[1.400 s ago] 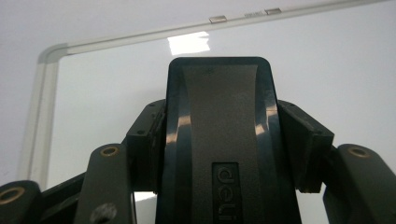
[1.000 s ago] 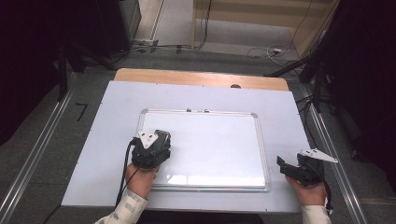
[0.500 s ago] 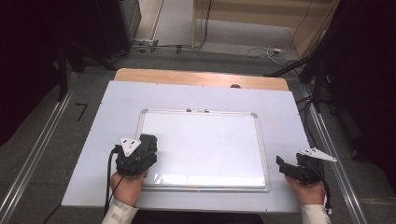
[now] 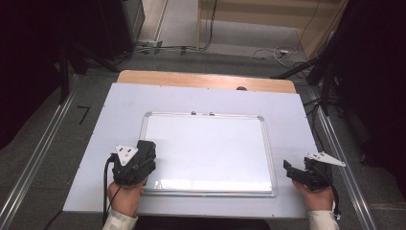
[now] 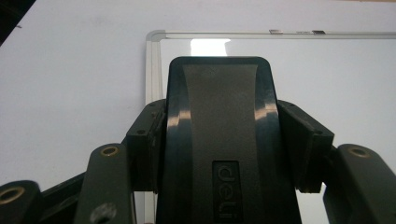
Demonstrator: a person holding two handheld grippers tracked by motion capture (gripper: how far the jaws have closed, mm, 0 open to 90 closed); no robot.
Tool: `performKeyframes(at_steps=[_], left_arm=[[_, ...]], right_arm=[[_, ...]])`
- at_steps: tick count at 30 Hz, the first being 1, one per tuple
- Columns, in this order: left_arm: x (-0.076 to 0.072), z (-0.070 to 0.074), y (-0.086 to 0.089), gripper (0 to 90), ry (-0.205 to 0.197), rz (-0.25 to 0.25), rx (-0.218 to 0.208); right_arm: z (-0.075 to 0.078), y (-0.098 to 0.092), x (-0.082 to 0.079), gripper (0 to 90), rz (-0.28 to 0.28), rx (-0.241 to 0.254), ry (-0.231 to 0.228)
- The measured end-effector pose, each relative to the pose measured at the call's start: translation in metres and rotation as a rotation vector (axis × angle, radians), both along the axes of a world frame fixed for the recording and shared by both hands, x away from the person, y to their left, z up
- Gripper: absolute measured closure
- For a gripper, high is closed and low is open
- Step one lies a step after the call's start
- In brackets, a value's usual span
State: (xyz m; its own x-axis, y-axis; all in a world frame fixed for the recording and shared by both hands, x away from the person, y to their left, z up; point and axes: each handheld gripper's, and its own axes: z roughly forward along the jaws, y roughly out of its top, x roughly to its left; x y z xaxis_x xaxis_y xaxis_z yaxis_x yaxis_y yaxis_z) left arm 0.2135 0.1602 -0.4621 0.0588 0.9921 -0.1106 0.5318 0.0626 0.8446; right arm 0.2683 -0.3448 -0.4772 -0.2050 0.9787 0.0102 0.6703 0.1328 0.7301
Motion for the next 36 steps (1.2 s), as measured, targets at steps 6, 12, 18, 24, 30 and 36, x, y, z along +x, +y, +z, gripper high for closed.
performKeyframes(at_steps=[6, 12, 18, 24, 30, 36], left_arm=[[-0.001, -0.001, 0.002, 40.6, 0.004, 0.015, -0.008], [-0.002, -0.004, 0.000, 40.6, 0.013, 0.028, -0.007], [-0.002, -0.007, 0.000, 40.4, 0.029, 0.048, -0.011], [-0.001, -0.011, -0.003, 40.4, 0.043, 0.071, -0.019], [0.002, -0.020, -0.013, 40.3, 0.044, 0.086, 0.018], [0.005, -0.027, -0.011, 40.0, 0.073, 0.119, 0.003]], right_arm=[[0.000, 0.000, 0.001, 18.7, -0.004, -0.002, 0.001], [0.001, -0.001, 0.000, 18.7, -0.006, 0.000, -0.005], [0.001, 0.002, 0.000, 18.7, 0.000, -0.008, -0.005], [0.000, 0.003, 0.001, 18.7, 0.002, -0.014, -0.002], [0.001, 0.003, 0.000, 18.7, 0.004, -0.012, -0.003], [0.001, 0.003, 0.000, 18.7, 0.004, -0.013, -0.001]])
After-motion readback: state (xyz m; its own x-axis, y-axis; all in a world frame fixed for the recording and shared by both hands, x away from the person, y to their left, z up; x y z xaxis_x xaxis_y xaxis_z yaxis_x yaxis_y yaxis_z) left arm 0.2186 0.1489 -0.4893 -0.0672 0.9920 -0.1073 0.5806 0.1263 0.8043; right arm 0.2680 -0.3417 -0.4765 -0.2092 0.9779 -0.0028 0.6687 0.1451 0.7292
